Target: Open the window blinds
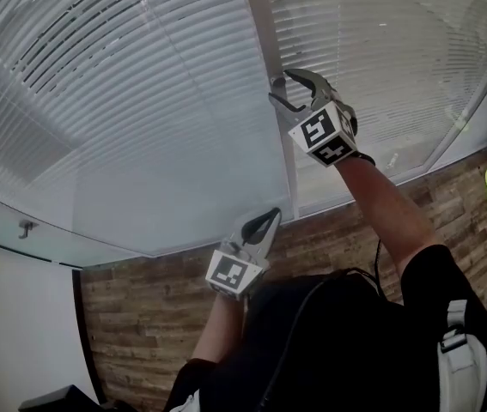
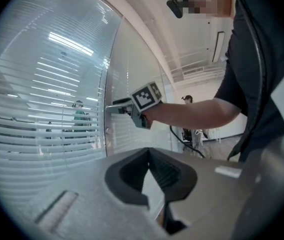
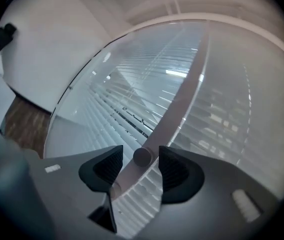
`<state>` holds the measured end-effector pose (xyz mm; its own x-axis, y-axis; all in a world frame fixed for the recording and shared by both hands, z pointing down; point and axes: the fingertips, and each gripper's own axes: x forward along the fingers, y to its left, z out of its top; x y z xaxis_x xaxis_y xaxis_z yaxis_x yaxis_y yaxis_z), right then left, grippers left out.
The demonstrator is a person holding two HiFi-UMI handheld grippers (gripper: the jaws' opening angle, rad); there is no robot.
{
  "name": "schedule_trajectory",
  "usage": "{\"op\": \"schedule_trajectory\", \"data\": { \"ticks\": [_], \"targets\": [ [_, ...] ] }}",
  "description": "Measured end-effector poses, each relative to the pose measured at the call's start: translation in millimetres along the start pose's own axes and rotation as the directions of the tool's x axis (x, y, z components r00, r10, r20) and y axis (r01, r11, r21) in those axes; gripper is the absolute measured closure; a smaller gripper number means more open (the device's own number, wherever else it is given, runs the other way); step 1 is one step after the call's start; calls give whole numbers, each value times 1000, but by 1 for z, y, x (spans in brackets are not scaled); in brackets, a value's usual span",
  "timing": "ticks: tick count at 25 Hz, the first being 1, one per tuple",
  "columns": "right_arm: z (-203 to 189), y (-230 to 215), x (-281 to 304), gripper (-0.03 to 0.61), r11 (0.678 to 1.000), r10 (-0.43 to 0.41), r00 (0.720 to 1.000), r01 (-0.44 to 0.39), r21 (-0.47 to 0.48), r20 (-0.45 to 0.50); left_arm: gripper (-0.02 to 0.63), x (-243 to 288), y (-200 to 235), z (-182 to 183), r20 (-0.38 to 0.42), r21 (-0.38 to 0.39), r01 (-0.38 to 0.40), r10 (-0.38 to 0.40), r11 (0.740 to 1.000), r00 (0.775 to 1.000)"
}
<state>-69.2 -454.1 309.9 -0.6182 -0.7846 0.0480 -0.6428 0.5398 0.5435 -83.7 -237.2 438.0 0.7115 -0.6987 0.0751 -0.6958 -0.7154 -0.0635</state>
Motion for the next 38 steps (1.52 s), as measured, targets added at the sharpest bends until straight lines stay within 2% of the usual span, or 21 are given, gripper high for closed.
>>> {"op": "schedule_trajectory", "data": {
  "ticks": [2, 3, 5, 7, 9, 11, 18, 21, 23, 26, 30, 34, 38],
  "targets": [
    [2, 1, 1, 364, 983, -10, 999, 3, -183, -38, 609, 1, 1, -1, 4, 2, -2, 2, 1000, 1000],
    [1, 3, 2, 367, 962, -15, 998, -1, -273, -58, 609, 1, 2, -2, 12, 8, -4, 4, 1000, 1000],
    [-3, 6, 6, 370, 890, -36, 994, -16, -455, -104, 609, 2, 2, -2, 25, 10, -7, 7, 1000, 1000],
    [-10, 7, 9, 368, 797, -65, 988, -34, -603, -141, 609, 2, 0, -1, 20, 1, -5, 5, 1000, 1000],
    [-13, 6, 11, 368, 733, -85, 983, -49, -678, -163, 609, 1, 0, 0, 9, 0, -5, 5, 1000, 1000],
    [-13, 5, 12, 365, 712, -87, 981, -60, -700, -173, 609, 0, 1, 1, 8, -1, -8, 8, 1000, 1000],
    [-14, 7, 17, 368, 710, -80, 980, -70, -700, -180, 609, -1, 2, 2, 9, 3, -15, 15, 1000, 1000],
    [-18, 8, 18, 393, 695, -88, 978, -74, -715, -187, 609, 0, 2, 3, 10, 3, -15, 15, 1000, 1000],
    [-20, 8, 20, 446, 693, -90, 978, -74, -717, -188, 609, 0, 2, 3, 14, 2, -17, 17, 1000, 1000],
    [-20, 8, 20, 447, 703, -93, 979, -65, -708, -182, 609, -1, 4, 0, 21, 10, -23, 23, 1000, 1000],
    [-19, 7, 19, 448, 739, -89, 981, -50, -672, -171, 609, -1, 3, 2, 7, -4, -20, 20, 1000, 1000],
    [-14, 7, 18, 446, 810, -85, 985, -21, -586, -153, 609, -1, 3, 2, 9, -3, -18, 18, 1000, 1000],
    [-13, 5, 18, 446, 862, -84, 987, 4, -507, -135, 609, 0, 2, 3, 13, -3, -16, 16, 1000, 1000]
  ]
}}
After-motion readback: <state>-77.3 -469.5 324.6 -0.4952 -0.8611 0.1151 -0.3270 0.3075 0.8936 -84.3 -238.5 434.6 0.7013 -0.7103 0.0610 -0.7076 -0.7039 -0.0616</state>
